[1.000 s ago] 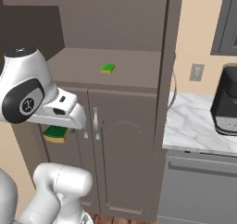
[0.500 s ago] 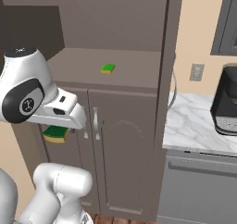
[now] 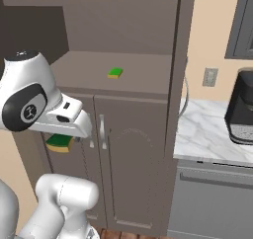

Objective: Pick up the sponge and sponge from the sink, and place them back in the cabinet, and close the cabinet doors.

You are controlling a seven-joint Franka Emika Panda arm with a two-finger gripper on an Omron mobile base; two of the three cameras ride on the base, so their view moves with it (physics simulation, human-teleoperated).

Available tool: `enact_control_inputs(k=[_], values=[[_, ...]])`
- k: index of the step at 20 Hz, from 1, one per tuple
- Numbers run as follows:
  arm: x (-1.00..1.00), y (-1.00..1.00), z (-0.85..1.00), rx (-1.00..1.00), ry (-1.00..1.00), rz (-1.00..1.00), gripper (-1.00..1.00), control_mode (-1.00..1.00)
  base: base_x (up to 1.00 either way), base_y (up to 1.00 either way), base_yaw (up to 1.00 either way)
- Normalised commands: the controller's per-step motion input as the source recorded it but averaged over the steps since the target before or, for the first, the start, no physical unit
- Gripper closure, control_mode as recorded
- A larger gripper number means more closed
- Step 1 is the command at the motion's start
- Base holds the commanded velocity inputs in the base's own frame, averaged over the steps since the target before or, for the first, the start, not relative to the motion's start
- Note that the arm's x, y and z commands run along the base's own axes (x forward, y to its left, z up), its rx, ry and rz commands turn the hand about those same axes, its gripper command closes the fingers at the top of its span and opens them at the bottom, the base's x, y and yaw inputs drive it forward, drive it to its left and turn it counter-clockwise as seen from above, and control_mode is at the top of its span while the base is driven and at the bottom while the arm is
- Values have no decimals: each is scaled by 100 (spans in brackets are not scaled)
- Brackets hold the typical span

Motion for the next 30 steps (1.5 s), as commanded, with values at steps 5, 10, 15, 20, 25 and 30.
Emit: enact_control_inputs(k=[5,10,15,20,25,30], values=[[1,0,0,0,0,0,100,-100,0,0,0],[11,0,8,0,-2,0,100,-100,0,0,0],[6,0,15,0,-7,0,100,-100,0,0,0],[13,0,17,0,-8,0,100,-100,0,0,0],[34,0,13,0,-7,0,100,-100,0,0,0],[38,0,6,0,-10,0,100,-100,0,0,0]])
